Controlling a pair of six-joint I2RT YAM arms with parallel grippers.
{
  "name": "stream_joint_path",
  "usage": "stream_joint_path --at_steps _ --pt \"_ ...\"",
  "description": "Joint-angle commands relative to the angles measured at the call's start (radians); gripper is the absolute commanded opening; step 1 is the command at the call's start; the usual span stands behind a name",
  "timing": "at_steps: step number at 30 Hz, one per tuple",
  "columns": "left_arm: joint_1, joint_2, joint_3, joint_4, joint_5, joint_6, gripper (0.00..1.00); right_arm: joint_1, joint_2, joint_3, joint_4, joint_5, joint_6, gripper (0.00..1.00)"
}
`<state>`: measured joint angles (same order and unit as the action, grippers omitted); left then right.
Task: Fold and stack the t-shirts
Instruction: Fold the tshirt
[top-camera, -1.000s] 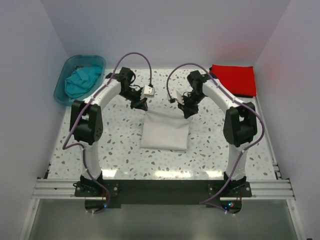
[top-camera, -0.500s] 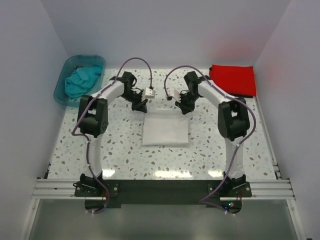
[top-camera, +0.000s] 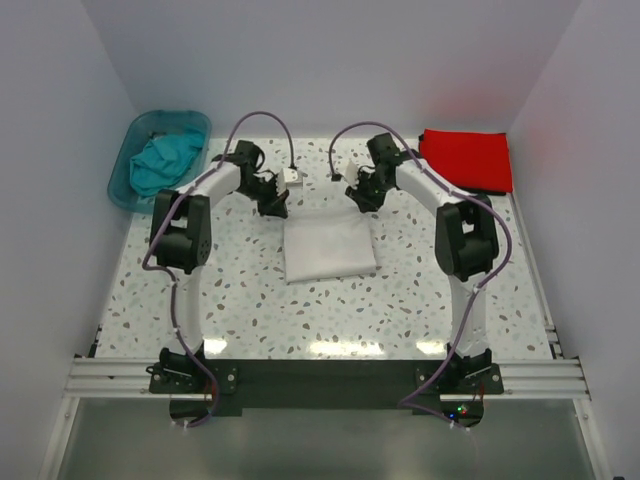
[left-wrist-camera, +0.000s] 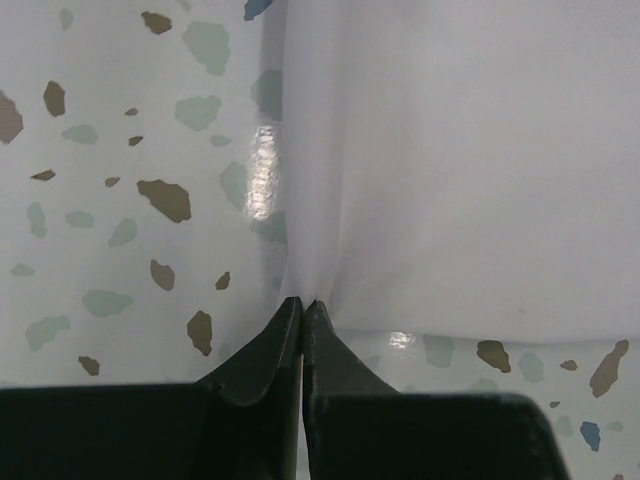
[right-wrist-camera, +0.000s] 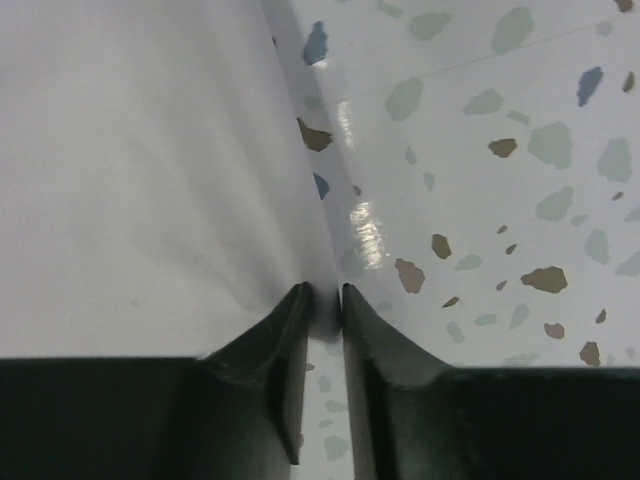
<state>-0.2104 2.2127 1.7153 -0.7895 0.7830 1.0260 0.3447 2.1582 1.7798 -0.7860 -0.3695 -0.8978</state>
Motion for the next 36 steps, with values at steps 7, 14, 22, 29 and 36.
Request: stream_joint_path --at_steps 7,14,22,29,36 --pt "0.149 -0.149 -0.078 0.369 -0.047 -0.539 0.48 -0.027 -0.114 0.037 0.215 0.167 0.391 0.67" --pt "0.132 -0.378 -0.317 0.438 0.094 -0.817 0.54 -0.033 -0.302 -0.066 0.091 -0.112 0.603 0.64" --pt "0.014 -0.461 -0.606 0.745 0.133 -1.202 0.52 -0.030 -0.299 -0.267 0.270 -0.307 0.835 0.36" --pt "0.020 -0.233 -0.425 0.808 0.107 -1.236 0.49 -0.050 -0.029 -0.067 0.336 -0.313 0.879 0.31" --pt "0.083 0.037 -0.185 0.632 0.073 -1.152 0.49 -0.085 0.159 0.076 0.384 -0.279 0.930 0.33"
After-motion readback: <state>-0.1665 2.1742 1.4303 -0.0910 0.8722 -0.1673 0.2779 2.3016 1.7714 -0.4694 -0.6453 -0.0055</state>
